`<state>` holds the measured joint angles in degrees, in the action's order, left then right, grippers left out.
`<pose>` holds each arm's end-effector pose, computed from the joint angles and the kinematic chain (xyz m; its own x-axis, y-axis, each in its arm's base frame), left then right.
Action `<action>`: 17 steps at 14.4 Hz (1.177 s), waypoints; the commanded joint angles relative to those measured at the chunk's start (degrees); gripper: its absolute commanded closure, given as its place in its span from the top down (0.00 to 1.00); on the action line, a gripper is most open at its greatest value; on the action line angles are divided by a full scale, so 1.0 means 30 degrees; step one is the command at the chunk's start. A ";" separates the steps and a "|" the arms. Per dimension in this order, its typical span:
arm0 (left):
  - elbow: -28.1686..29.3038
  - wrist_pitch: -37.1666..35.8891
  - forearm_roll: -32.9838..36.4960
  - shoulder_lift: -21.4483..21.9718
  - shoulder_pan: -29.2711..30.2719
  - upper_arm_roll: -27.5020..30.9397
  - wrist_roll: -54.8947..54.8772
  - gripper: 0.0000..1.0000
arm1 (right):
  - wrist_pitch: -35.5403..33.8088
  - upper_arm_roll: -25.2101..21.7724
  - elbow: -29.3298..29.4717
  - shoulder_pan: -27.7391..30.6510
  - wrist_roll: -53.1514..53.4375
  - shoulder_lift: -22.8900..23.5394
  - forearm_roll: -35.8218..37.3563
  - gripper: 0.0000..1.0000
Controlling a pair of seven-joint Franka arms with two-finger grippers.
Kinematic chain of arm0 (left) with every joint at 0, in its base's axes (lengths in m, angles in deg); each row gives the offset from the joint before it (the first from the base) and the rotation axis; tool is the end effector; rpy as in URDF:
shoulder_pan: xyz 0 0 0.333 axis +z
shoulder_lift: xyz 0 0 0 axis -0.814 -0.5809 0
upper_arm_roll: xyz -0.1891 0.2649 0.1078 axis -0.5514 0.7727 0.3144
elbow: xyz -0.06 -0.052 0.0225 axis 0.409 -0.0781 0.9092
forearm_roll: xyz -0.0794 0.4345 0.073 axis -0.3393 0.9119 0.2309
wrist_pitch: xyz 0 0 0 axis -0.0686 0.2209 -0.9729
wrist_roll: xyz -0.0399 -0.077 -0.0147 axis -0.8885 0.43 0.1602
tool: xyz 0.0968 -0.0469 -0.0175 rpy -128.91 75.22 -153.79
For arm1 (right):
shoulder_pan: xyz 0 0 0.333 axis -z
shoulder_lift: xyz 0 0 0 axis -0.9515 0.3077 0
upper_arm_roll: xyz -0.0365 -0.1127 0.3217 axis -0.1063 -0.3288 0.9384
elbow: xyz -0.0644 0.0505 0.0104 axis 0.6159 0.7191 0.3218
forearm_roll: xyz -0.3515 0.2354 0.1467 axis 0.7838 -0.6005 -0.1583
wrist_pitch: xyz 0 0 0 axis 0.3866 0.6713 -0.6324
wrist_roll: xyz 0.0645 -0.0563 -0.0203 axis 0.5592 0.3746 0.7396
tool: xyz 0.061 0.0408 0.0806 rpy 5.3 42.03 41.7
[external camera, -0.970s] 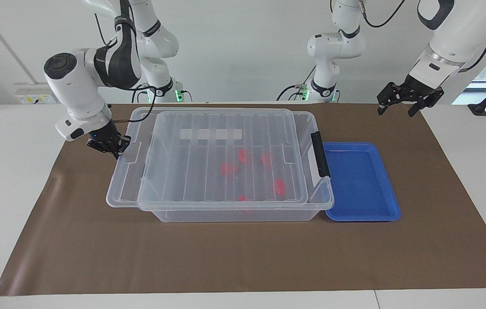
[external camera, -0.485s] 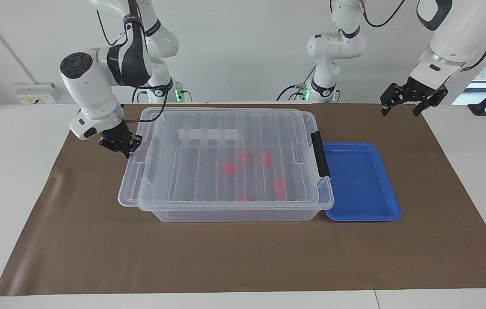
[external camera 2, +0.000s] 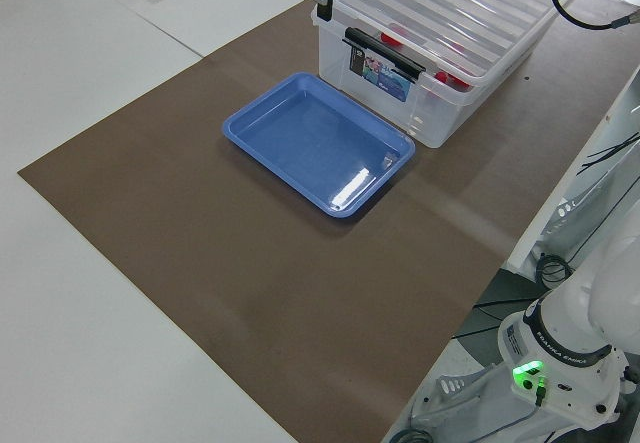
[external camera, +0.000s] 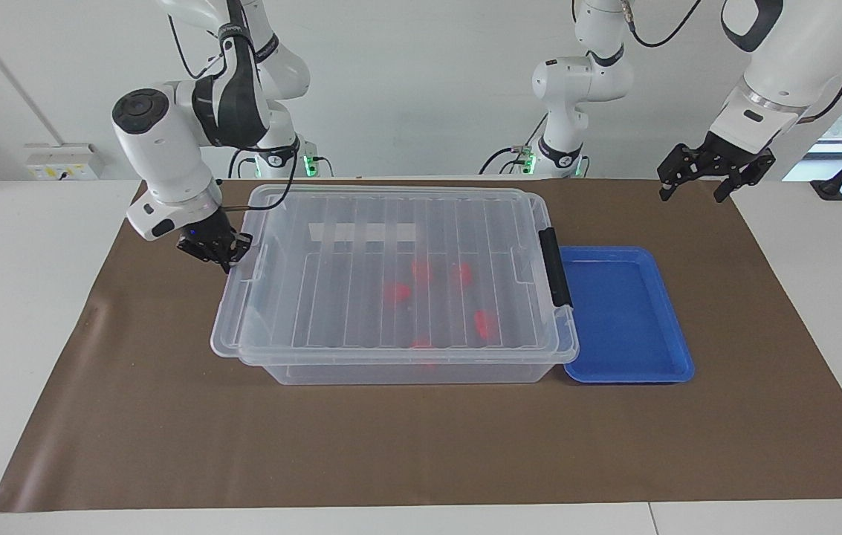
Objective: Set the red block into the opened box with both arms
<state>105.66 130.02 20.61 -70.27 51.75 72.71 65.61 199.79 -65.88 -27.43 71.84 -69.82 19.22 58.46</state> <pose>0.5956 -0.0366 0.6567 0.9932 -0.1119 -0.0331 -0.1113 -0.9936 0.0187 0.6001 0.0317 0.4624 0.9983 -0.0557 0.0142 -0.0556 -0.9984 -0.0069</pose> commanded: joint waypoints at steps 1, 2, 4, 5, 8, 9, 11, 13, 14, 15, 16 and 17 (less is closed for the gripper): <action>-0.0396 0.0077 -0.0169 -0.0205 -0.0026 -0.0014 0.0140 1.00 | -0.0030 0.0056 -0.0420 -0.0154 0.0434 -0.0398 -0.0136 0.00; -0.0338 0.0106 -0.0169 -0.0175 0.0002 -0.0014 0.0111 1.00 | -0.0030 0.0056 -0.0420 -0.0155 0.0434 -0.0369 -0.0136 0.00; -0.0250 0.0136 -0.0139 -0.0146 0.0002 -0.0014 0.0111 1.00 | -0.0030 0.0056 -0.0420 -0.0125 0.0405 -0.0398 -0.0136 0.00; -0.0163 0.0136 -0.0139 -0.0088 0.0003 -0.0014 0.0082 1.00 | -0.0030 0.0056 -0.0420 -0.0125 0.0434 -0.0398 -0.0136 0.00; -0.0045 0.0047 -0.0110 -0.0029 0.0002 0.0015 0.0023 1.00 | -0.0030 0.0056 -0.0420 -0.0125 0.0434 -0.0398 -0.0136 0.00; 0.0042 -0.0010 -0.0110 0.0029 0.0003 0.0015 0.0023 1.00 | -0.0030 0.0056 -0.0420 -0.0125 0.0434 -0.0398 -0.0136 0.00; 0.0131 -0.0069 -0.0110 0.0059 0.0003 0.0015 0.0023 1.00 | -0.0030 0.0056 -0.0420 -0.0125 0.0434 -0.0398 -0.0136 0.00; 0.0131 -0.0040 -0.0110 0.0059 0.0003 0.0015 0.0023 1.00 | -0.0030 0.0056 -0.0420 -0.0155 0.0434 -0.0398 -0.0136 0.00; 0.0131 -0.0040 -0.0110 0.0059 0.0003 0.0015 0.0023 1.00 | -0.0030 0.0056 -0.0420 -0.0155 0.0463 -0.0398 -0.0136 0.00; 0.0160 -0.0040 -0.0110 0.0059 0.0003 0.0015 0.0023 1.00 | -0.0030 0.0056 -0.0420 -0.0155 0.0463 -0.0398 -0.0136 0.00; 0.0132 -0.0040 -0.0110 0.0059 0.0003 0.0015 0.0023 1.00 | -0.0030 0.0056 -0.0420 -0.0184 0.0463 -0.0398 -0.0136 0.00; 0.0160 -0.0040 -0.0110 0.0059 0.0003 0.0015 0.0023 1.00 | -0.0030 0.0056 -0.0420 -0.0242 0.0463 -0.0398 -0.0136 0.00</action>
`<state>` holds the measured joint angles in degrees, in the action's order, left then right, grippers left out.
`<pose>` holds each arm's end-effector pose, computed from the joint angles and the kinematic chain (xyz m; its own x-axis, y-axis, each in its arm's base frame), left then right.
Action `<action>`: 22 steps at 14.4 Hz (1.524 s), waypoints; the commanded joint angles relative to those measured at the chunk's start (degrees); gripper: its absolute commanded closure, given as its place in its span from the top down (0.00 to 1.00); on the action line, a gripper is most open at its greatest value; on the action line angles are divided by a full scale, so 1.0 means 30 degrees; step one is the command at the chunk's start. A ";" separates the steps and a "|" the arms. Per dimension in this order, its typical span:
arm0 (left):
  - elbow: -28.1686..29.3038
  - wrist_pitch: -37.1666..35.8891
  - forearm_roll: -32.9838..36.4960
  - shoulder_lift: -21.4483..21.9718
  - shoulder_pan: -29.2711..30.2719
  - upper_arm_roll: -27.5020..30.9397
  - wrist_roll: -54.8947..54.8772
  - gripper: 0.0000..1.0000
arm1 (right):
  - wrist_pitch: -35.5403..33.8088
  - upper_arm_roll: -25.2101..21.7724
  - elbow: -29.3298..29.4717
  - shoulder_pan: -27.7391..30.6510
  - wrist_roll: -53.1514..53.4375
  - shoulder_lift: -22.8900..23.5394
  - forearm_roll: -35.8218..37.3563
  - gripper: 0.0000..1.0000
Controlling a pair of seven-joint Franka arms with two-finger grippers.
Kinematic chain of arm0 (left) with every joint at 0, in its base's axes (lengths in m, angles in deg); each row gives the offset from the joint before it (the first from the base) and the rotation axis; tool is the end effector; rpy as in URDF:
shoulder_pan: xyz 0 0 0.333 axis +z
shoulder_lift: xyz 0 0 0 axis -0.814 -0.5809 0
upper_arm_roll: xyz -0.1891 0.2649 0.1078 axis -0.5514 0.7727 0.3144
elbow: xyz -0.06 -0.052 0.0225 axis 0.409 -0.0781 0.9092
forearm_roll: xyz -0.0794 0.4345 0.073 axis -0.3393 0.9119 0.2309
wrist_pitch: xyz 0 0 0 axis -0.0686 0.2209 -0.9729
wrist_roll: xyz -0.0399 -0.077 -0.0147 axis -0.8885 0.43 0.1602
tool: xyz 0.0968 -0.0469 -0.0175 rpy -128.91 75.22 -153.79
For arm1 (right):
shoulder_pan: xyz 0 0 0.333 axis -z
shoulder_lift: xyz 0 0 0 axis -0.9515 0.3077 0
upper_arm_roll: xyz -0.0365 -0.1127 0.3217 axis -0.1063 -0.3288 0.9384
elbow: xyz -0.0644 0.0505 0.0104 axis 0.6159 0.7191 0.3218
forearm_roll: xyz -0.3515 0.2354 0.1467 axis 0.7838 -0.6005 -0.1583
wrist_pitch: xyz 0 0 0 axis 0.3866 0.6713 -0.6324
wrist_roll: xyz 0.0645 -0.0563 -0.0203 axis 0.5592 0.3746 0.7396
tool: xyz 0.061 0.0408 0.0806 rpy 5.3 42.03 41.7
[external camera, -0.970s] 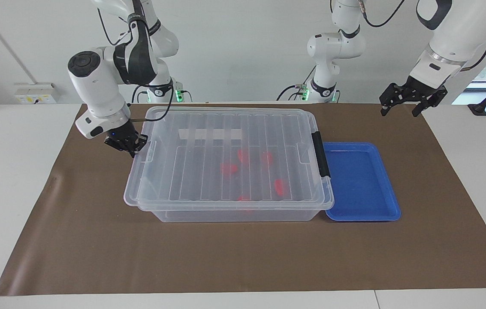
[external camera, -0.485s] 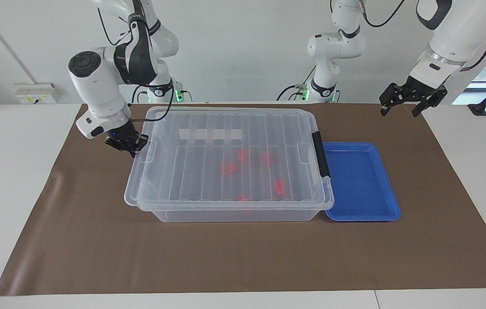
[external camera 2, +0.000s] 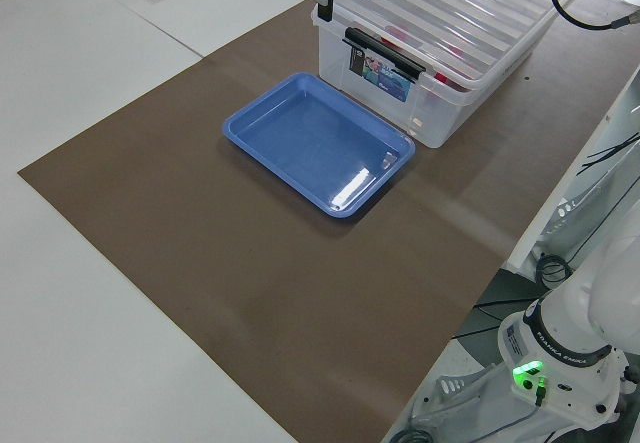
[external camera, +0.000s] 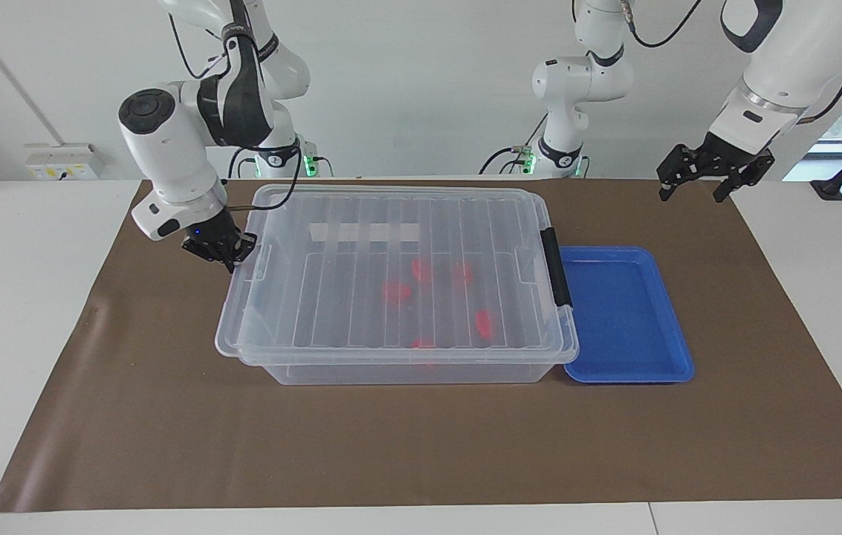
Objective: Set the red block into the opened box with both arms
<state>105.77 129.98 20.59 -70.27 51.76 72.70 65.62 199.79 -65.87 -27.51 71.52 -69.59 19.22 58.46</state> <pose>0.5955 -0.0367 0.6557 0.9931 -0.1117 -0.0357 -0.1111 -0.9936 0.0192 0.5996 0.0352 0.4617 0.9985 -0.0540 0.0128 -0.0539 -0.9985 -0.0068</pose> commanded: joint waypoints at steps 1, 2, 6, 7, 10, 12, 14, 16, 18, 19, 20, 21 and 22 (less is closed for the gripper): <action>0.0095 -0.0026 -0.0105 0.0061 -0.0001 0.0020 0.0022 1.00 | -0.0029 0.0053 -0.0395 -0.0164 0.0388 -0.0398 -0.0134 0.00; 0.0124 -0.0026 -0.0105 0.0061 -0.0001 0.0020 0.0022 1.00 | -0.0029 0.0053 -0.0395 -0.0193 0.0649 -0.0398 -0.0134 0.00; 0.0095 -0.0026 -0.0105 0.0061 -0.0001 0.0020 0.0022 1.00 | -0.0029 0.0053 -0.0395 -0.0428 0.0915 -0.0398 -0.0134 0.00; 0.0124 -0.0026 -0.0105 0.0061 -0.0001 0.0020 0.0022 1.00 | -0.0029 0.0053 -0.0395 -0.0486 0.0945 -0.0398 -0.0134 0.00; 0.0095 -0.0026 -0.0105 0.0061 -0.0001 0.0020 0.0022 1.00 | -0.0029 0.0053 -0.0395 -0.0487 0.1091 -0.0398 -0.0134 0.00; 0.0095 -0.0026 -0.0105 0.0061 -0.0001 0.0020 0.0022 1.00 | -0.0029 0.0053 -0.0395 -0.0516 0.1091 -0.0398 -0.0134 0.00; 0.0124 -0.0026 -0.0105 0.0061 -0.0001 0.0020 0.0022 1.00 | -0.0029 0.0053 -0.0395 -0.0487 0.1121 -0.0398 -0.0134 0.00; 0.0095 -0.0026 -0.0105 0.0061 -0.0001 0.0020 0.0022 1.00 | -0.0029 0.0053 -0.0395 -0.0516 0.1325 -0.0398 -0.0134 0.00; 0.0095 -0.0026 -0.0105 0.0061 -0.0001 0.0020 0.0022 1.00 | -0.0290 0.0053 -0.0191 -0.0487 0.1209 -0.0369 -0.0134 0.00; 0.0124 -0.0026 -0.0105 0.0061 -0.0001 0.0020 0.0022 1.00 | -0.0525 0.0053 -0.0045 -0.0487 0.1093 -0.0311 -0.0134 0.00; 0.0124 -0.0026 -0.0105 0.0061 -0.0001 0.0020 0.0022 1.00 | -0.0701 0.0053 0.0218 -0.0458 0.1091 -0.0281 -0.0134 0.00; 0.0095 -0.0026 -0.0105 0.0061 -0.0001 0.0020 0.0022 1.00 | -0.1312 0.0053 0.0655 -0.0341 0.1062 -0.0252 -0.0134 0.00; 0.0124 -0.0026 -0.0105 0.0061 -0.0001 0.0020 0.0022 1.00 | -0.2246 0.0024 0.1443 -0.0224 0.0859 -0.0252 -0.0105 0.00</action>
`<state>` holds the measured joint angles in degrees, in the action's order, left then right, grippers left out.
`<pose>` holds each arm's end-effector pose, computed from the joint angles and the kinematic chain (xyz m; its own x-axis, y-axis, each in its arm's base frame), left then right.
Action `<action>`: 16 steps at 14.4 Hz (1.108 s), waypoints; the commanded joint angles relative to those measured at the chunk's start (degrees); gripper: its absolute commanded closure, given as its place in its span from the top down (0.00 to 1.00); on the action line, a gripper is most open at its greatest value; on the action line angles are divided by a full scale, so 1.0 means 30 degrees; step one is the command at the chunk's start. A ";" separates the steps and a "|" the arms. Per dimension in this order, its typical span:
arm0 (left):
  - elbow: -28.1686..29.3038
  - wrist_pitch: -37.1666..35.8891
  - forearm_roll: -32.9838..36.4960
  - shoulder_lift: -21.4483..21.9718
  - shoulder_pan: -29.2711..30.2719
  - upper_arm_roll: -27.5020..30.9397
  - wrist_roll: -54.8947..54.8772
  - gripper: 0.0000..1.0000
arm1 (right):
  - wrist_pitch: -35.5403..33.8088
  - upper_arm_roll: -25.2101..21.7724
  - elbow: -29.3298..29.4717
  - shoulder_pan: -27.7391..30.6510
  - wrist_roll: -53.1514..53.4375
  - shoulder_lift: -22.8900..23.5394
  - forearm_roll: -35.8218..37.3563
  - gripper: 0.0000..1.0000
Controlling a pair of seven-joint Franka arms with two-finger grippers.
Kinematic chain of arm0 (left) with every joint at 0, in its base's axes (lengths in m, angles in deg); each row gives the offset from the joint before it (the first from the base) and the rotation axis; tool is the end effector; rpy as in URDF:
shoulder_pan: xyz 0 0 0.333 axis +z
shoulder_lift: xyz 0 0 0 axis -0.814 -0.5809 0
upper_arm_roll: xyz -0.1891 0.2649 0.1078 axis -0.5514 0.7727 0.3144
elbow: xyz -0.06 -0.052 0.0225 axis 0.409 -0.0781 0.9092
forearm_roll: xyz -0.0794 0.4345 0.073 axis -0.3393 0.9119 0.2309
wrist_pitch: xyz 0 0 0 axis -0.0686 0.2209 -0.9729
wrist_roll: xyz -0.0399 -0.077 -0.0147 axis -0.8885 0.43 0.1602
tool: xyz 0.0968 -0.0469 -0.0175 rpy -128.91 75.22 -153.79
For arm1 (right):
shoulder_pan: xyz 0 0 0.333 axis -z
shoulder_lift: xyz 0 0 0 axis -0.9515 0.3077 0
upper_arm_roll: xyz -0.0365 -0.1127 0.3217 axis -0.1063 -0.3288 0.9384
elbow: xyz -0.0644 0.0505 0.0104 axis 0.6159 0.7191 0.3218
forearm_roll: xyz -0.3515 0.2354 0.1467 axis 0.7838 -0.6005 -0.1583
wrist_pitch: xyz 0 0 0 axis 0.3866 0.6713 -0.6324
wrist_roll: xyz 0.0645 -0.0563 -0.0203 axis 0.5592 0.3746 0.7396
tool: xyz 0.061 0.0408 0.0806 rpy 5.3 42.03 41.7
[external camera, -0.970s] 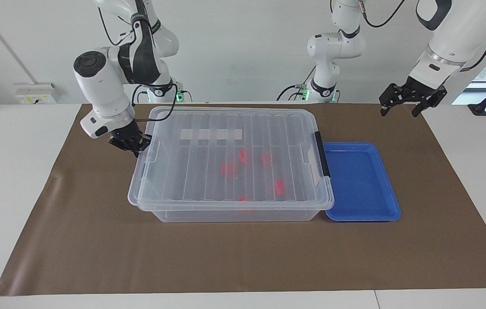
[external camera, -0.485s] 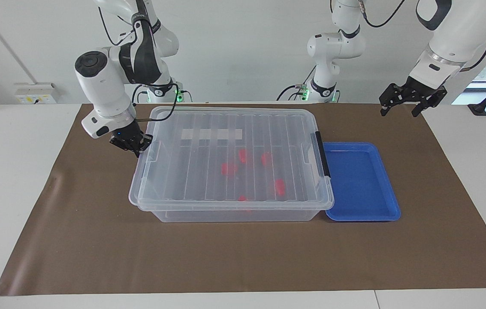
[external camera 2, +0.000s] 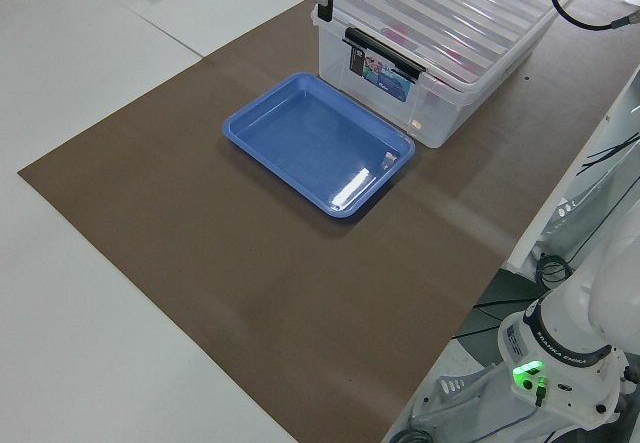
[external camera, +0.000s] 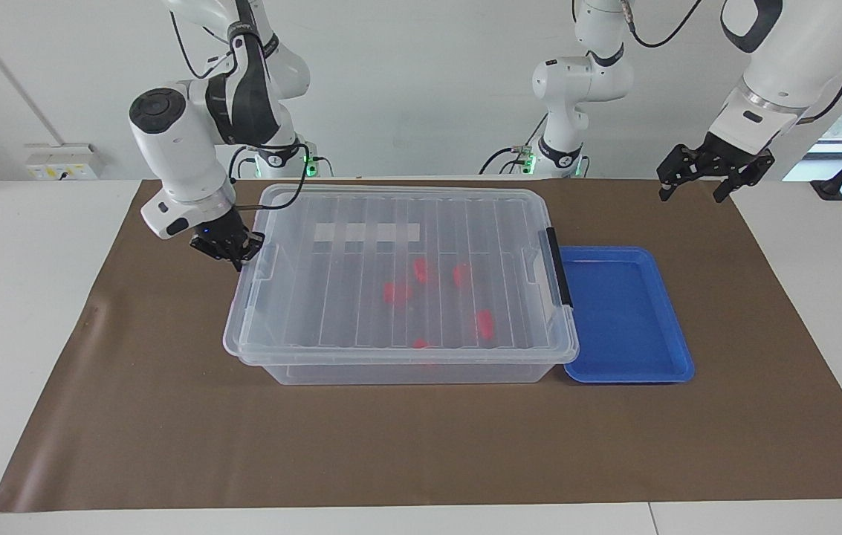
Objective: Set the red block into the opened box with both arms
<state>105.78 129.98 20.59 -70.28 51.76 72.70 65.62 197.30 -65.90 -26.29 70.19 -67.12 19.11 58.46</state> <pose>0.5955 -0.0367 0.6555 0.9931 -0.1117 -0.0360 -0.1111 -0.9936 0.0192 0.5982 0.0488 0.4702 0.9972 -0.0741 -0.0076 -0.0741 -0.9972 -0.0043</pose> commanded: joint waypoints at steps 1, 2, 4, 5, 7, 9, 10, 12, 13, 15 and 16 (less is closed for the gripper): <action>0.0121 -0.0025 -0.0105 0.0062 -0.0001 0.0020 0.0022 1.00 | -0.2701 -0.0080 0.2060 0.0307 -0.0404 -0.0216 -0.0105 0.00; 0.0092 -0.0025 -0.0105 0.0062 -0.0001 0.0020 0.0022 1.00 | -0.3932 -0.0226 0.3027 0.0540 -0.0902 -0.0245 -0.0105 0.00; 0.0120 -0.0025 -0.0105 0.0062 -0.0001 0.0020 0.0022 1.00 | -0.6218 -0.0228 0.4989 0.0951 -0.1287 -0.0246 -0.0105 0.00; 0.0092 -0.0025 -0.0105 0.0062 -0.0001 0.0020 0.0022 1.00 | -0.7216 -0.0228 0.5841 0.1068 -0.1288 -0.0216 -0.0105 0.00; 0.0091 -0.0025 -0.0105 0.0062 -0.0001 0.0020 0.0022 1.00 | -0.8480 -0.0228 0.6812 0.1331 -0.1288 -0.0216 -0.0105 0.00; 0.0120 -0.0025 -0.0105 0.0062 -0.0001 0.0020 0.0022 1.00 | -0.9333 -0.0257 0.7197 0.1479 -0.1317 -0.0216 -0.0075 0.21; 0.0092 -0.0025 -0.0105 0.0062 -0.0001 0.0020 0.0022 1.00 | -0.9393 -0.0257 0.7110 0.1740 -0.1317 -0.0274 -0.0075 0.65; 0.0092 -0.0025 -0.0105 0.0062 -0.0001 0.0020 0.0022 1.00 | -0.9074 -0.0228 0.7109 0.1948 -0.1869 -0.0246 -0.0046 1.00; 0.0120 -0.0025 -0.0105 0.0062 -0.0001 0.0020 0.0022 1.00 | -0.8810 -0.0228 0.7167 0.2035 -0.2367 -0.0187 -0.0046 1.00; 0.0092 -0.0025 -0.0105 0.0062 -0.0001 0.0020 0.0022 1.00 | -0.8894 -0.0228 0.7314 0.2182 -0.2664 -0.0157 0.0071 1.00; 0.0091 -0.0025 -0.0105 0.0062 -0.0001 0.0020 0.0022 1.00 | -0.8896 -0.0228 0.7314 0.2241 -0.2665 -0.0157 0.0013 1.00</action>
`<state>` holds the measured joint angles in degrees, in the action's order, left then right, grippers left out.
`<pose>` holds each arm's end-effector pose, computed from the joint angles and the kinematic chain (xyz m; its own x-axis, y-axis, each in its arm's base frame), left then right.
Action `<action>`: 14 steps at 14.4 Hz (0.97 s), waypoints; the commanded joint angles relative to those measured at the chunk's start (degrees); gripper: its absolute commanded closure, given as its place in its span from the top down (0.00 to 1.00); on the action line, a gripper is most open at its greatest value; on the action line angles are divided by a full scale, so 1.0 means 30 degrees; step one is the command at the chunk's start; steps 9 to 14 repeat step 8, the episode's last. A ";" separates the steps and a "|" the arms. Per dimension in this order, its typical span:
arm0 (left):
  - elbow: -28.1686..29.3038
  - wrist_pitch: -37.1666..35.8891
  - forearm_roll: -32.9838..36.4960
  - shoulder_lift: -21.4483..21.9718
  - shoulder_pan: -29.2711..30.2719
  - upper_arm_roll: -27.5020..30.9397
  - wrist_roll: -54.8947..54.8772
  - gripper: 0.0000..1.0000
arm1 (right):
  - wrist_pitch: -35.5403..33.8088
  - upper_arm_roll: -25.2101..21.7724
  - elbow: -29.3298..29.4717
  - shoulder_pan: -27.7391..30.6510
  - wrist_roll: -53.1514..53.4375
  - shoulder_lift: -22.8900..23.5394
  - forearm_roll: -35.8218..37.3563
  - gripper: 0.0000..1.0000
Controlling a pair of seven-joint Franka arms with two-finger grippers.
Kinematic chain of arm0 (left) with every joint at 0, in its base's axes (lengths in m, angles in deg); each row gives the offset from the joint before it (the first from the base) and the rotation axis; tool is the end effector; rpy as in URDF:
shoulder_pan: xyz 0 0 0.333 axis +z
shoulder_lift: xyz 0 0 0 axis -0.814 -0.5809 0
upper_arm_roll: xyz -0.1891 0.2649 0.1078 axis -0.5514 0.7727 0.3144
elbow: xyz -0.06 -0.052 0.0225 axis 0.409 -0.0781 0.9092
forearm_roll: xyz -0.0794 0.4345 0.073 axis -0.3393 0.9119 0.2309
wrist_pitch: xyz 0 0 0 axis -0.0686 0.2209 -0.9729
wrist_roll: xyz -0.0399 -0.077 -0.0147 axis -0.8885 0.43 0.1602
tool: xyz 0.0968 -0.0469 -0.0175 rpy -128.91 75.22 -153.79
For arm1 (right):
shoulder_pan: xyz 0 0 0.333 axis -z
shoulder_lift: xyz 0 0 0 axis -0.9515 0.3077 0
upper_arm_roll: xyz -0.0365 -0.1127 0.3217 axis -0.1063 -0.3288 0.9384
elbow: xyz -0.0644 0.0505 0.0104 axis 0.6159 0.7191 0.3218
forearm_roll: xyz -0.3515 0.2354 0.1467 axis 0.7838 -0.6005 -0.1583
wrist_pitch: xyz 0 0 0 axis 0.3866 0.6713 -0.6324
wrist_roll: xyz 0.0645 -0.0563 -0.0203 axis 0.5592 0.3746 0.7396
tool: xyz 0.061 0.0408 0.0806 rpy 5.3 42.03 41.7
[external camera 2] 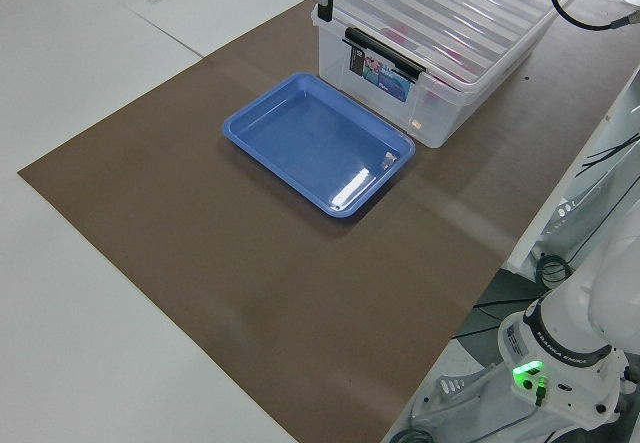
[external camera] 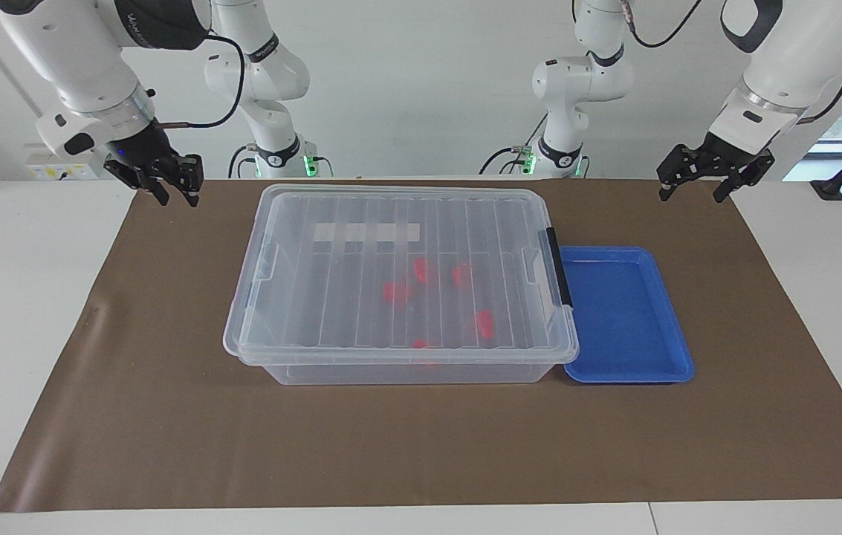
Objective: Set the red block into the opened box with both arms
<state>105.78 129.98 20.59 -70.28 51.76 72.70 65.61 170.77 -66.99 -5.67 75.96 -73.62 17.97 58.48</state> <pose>0.5955 -0.0367 0.6555 0.9931 -0.1119 -0.0360 -0.1113 -0.9936 0.0192 0.5885 -0.0221 0.6337 0.9929 -0.0773 -0.0901 -0.0778 -0.9970 -0.0019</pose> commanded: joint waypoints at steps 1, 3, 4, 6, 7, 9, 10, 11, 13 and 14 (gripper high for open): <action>0.0091 -0.0025 -0.0105 0.0062 -0.0001 0.0020 0.0022 1.00 | 0.0064 0.0136 0.0442 0.0290 -0.0496 0.0223 -0.0053 1.00; 0.0120 -0.0025 -0.0105 0.0062 -0.0001 0.0020 0.0022 1.00 | 0.0356 0.0136 0.0472 0.0289 -0.0496 0.0281 -0.0025 1.00; 0.0120 -0.0025 -0.0105 0.0062 -0.0001 0.0020 0.0022 1.00 | 0.0561 0.0165 0.0472 0.0202 -0.0467 0.0282 -0.0025 1.00; 0.0091 -0.0025 -0.0105 0.0062 -0.0001 0.0020 0.0022 1.00 | 0.0563 0.0166 0.0472 0.0201 -0.0466 0.0282 -0.0083 1.00; 0.0091 -0.0025 -0.0105 0.0062 -0.0001 0.0020 0.0022 1.00 | 0.0563 0.0166 0.0472 0.0201 -0.0466 0.0282 -0.0112 1.00; 0.0120 -0.0025 -0.0105 0.0062 -0.0001 0.0020 0.0022 1.00 | 0.0563 0.0166 0.0472 0.0230 -0.0466 0.0282 -0.0113 1.00; 0.0120 -0.0025 -0.0105 0.0062 -0.0001 0.0020 0.0022 1.00 | 0.0563 0.0166 0.0472 0.0230 -0.0466 0.0282 -0.0113 1.00; 0.0120 -0.0025 -0.0105 0.0062 -0.0001 0.0020 0.0022 1.00 | 0.0563 0.0166 0.0472 0.0230 -0.0466 0.0282 -0.0113 1.00; 0.0120 -0.0025 -0.0105 0.0062 -0.0001 0.0020 0.0022 1.00 | 0.0563 0.0166 0.0472 0.0230 -0.0466 0.0282 -0.0113 1.00; 0.0120 -0.0025 -0.0105 0.0062 -0.0001 0.0020 0.0022 1.00 | 0.0563 0.0166 0.0472 0.0230 -0.0466 0.0282 -0.0113 1.00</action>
